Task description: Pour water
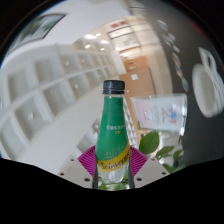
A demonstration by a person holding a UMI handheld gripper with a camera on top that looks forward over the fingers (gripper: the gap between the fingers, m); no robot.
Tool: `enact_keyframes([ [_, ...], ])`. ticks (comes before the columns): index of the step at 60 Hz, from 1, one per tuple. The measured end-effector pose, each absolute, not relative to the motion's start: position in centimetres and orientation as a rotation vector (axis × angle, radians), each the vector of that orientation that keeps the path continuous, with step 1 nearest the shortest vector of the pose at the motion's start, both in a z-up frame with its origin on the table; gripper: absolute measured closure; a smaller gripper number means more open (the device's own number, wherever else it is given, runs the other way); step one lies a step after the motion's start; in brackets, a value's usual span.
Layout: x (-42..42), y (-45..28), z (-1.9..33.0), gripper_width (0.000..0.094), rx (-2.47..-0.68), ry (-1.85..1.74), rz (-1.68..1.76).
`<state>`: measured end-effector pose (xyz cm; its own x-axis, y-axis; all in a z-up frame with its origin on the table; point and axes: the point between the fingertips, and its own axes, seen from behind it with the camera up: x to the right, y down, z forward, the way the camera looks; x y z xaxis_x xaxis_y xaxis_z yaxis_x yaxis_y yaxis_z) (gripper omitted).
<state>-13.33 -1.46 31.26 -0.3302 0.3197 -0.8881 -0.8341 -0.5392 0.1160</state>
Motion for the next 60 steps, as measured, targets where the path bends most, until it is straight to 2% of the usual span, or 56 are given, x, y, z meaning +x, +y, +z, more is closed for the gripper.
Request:
enact_keyframes([
  [6,-11.1,-1.7,35.8,0.0525,-1.186,0.512,1.597],
  [8,-7.7,-4.2,36.9,0.0524,-1.188,0.453,1.485],
  [12,-6.7,-2.6,38.9,0.0525,-1.205,0.36,1.216],
  [21,1.8,-3.2,40.1,0.0525,-1.246,0.177,0.632],
  [27,4.9,-0.8,34.9,0.0525,-1.352,0.104,0.36],
  [41,12.6,3.7,17.7,0.0527,-1.672,0.059,0.035],
  [54,13.9,4.2,7.7,0.0527,-1.869,0.016,-0.042],
  [57,14.3,4.1,6.0,0.0526,-1.897,0.008,-0.061],
  [60,14.7,4.1,6.4,0.0525,-1.87,-0.003,-0.061],
])
